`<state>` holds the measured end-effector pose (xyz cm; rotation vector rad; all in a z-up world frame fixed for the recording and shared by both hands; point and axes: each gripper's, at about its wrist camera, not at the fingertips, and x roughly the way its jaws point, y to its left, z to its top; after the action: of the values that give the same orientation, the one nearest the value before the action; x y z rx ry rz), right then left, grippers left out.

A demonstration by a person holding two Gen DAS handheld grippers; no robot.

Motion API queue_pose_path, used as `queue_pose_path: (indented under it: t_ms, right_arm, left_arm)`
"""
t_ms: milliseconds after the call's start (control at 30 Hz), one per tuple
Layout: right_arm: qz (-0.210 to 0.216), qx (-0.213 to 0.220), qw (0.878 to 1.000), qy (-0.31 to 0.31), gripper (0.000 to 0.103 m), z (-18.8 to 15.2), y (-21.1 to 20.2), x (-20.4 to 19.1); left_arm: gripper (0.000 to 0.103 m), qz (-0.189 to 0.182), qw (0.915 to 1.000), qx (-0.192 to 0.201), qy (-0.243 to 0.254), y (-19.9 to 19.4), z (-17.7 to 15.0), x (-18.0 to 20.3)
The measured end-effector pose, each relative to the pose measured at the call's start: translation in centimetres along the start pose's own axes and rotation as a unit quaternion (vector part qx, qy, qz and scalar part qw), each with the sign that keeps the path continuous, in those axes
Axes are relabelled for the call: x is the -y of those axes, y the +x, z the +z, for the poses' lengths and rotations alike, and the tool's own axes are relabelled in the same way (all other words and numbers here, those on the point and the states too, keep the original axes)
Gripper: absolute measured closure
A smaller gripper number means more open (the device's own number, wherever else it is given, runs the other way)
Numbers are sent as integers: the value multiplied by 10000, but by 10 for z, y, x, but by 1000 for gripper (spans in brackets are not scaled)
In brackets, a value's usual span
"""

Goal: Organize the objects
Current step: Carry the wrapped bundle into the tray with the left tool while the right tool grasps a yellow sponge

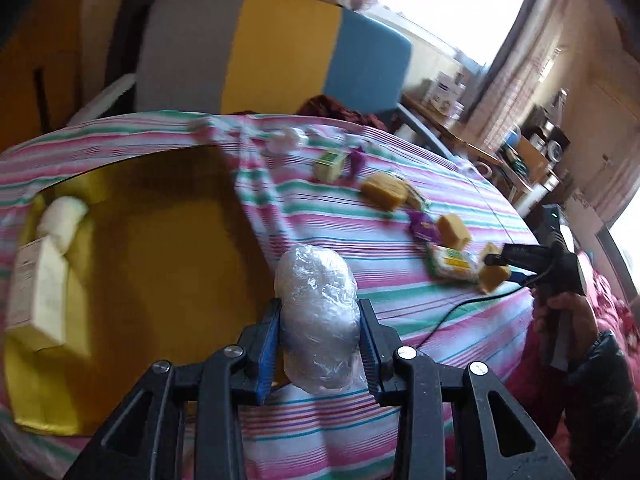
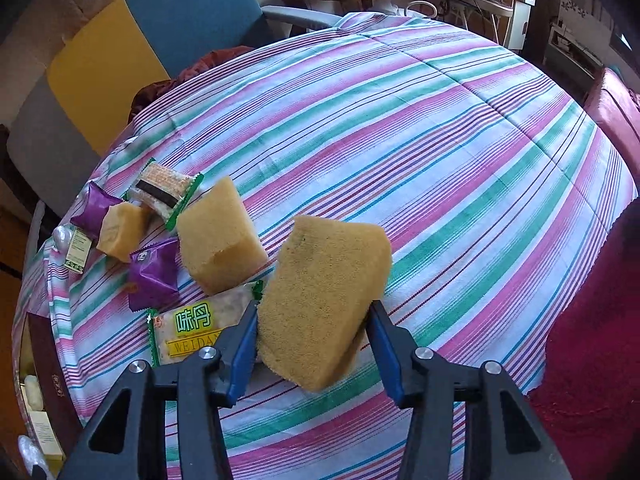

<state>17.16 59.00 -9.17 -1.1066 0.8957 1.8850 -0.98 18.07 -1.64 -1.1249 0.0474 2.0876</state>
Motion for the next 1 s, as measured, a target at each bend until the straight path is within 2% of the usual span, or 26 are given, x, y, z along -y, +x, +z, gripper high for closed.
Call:
queue_pose_path:
  t_ms: [133, 267, 433, 667, 733, 867, 1000]
  right_arm:
    - [-2, 68, 9999, -116, 51, -1, -3, -3]
    - [13, 105, 9997, -224, 51, -3, -4, -7]
    - [24, 148, 9996, -252, 51, -3, -4, -8]
    - [21, 221, 9994, -284, 51, -3, -6, -9]
    - [19, 240, 9993, -276, 51, -3, -7, -9]
    - [28, 298, 9993, -241, 51, -3, -9, -7]
    - [130, 527, 9983, -189, 51, -1, -19, -5]
  left_arm:
    - [66, 616, 9974, 121, -343, -25, -11, -53]
    - [66, 1351, 9880, 75, -747, -39, -28, -111]
    - [66, 1823, 9780, -7, -1010, -47, -45, -147]
    - [64, 2274, 9686, -62, -1003, -46, -55, -159]
    - [61, 2283, 9680, -60, -1039, -47, -56, -160]
    - [47, 2336, 9662, -18, -1092, -50, -57, -161]
    - [47, 2343, 9658, 124, -1103, -56, -55, -159]
